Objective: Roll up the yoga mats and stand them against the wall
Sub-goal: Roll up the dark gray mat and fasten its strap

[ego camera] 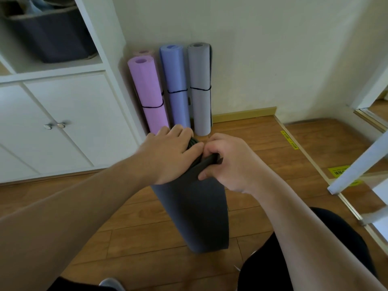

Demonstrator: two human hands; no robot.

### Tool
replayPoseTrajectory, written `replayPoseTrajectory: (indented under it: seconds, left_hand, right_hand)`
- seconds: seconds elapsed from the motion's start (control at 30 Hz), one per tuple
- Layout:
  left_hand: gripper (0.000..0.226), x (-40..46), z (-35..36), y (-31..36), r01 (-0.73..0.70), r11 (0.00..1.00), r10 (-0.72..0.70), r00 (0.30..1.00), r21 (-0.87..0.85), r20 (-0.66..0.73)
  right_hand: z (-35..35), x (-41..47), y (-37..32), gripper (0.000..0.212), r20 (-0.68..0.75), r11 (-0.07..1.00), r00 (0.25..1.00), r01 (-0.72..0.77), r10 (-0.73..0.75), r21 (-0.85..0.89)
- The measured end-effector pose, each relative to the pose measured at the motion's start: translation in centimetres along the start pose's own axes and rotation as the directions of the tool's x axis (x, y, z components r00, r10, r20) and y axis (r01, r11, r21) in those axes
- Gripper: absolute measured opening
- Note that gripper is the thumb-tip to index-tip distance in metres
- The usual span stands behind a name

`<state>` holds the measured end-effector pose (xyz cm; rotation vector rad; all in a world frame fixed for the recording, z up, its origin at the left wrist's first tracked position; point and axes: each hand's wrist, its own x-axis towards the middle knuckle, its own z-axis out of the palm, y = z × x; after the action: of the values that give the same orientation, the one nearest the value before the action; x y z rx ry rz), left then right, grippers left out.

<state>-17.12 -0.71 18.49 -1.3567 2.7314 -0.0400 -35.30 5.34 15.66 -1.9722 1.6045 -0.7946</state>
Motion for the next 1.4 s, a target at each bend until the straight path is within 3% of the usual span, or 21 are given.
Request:
replayPoseTrajectory:
  seconds: [0.1,0.2,0.23,0.3,0.4,0.53,0.6,0.73,0.83,0.9,0.97,1.03,1.17,1.4]
  left_hand:
    - [0.046,-0.4,0.0,0.1,0.025,0.999,-0.025,1.0,-0.043,0.002]
    - [0.081,-0.9,0.2,0.2,0.035,0.997,-0.034,0.999,-0.064,0.007]
    - [0.085,-1.1,0.3,0.2,0.043,0.996,-0.044,0.999,-0.084,-0.002]
    - [0.087,-1.1,0.3,0.2,0.069,0.991,-0.071,0.997,-0.115,-0.015]
    - [0.075,-1.2,0.3,0.3,0.127,0.985,-0.129,0.991,-0.118,-0.014]
    - [0.053,-1.1,0.2,0.5,0.268,0.939,-0.282,0.959,-0.216,-0.038]
    - [0.046,-0.6,0.1,0.8,0.348,0.901,-0.372,0.927,-0.26,-0.047]
    - [0.05,0.2,-0.2,2.2,0.433,0.859,-0.461,0.886,-0.273,-0.046]
    - [0.047,0.6,-0.5,3.0,0.386,0.877,-0.396,0.918,-0.286,0.025]
    - [0.051,1.0,-1.3,2.5,0.308,0.885,-0.295,0.951,-0.35,0.09]
    - [0.065,1.1,-2.7,0.8,0.21,0.828,-0.129,0.974,-0.52,0.188]
    - [0.082,0.6,-3.5,-1.2,0.119,0.779,0.086,0.952,-0.616,0.292]
    - [0.144,0.7,-1.6,-4.0,-0.071,0.933,0.164,0.957,-0.353,0.241]
    - [0.155,0.2,-1.5,-1.8,-0.217,0.937,0.276,0.94,-0.273,0.2]
  right_hand:
    - [0.4,-0.3,-0.1,0.037,-0.037,1.0,0.999,-0.026,0.025,-0.018]
    - [0.6,-0.4,0.0,0.086,-0.178,0.992,0.975,-0.127,0.13,0.026]
    - [0.8,-0.4,0.0,0.089,-0.222,0.989,0.964,-0.143,0.144,0.022]
    - [1.4,-0.7,0.0,0.068,-0.278,0.99,0.951,-0.14,0.133,-0.009]
    - [2.2,-0.9,-0.1,0.032,-0.228,0.992,0.968,-0.119,0.108,-0.035]
    - [2.9,-1.2,-0.8,0.02,-0.098,0.985,0.981,-0.159,0.165,0.066]
    - [3.6,-1.4,-1.6,0.032,-0.022,0.969,0.98,-0.193,0.199,0.152]
    - [4.8,-1.9,-3.4,0.114,0.051,0.965,0.975,-0.22,0.215,0.146]
    - [5.6,-2.3,-4.0,0.127,-0.114,0.957,0.954,-0.264,0.278,0.121]
    - [5.6,-2.2,-3.1,0.121,-0.181,0.941,0.944,-0.228,0.276,0.249]
    - [4.8,-2.2,-1.8,0.11,-0.175,0.921,0.947,-0.198,0.268,0.337]
    - [3.6,-2.2,-0.6,0.103,-0.132,0.916,0.964,-0.169,0.23,0.364]
    - [2.0,-2.2,0.7,0.103,-0.023,0.908,0.99,-0.117,0.138,0.402]
    - [0.3,-1.5,2.6,0.093,0.072,0.876,0.997,0.002,-0.042,0.482]
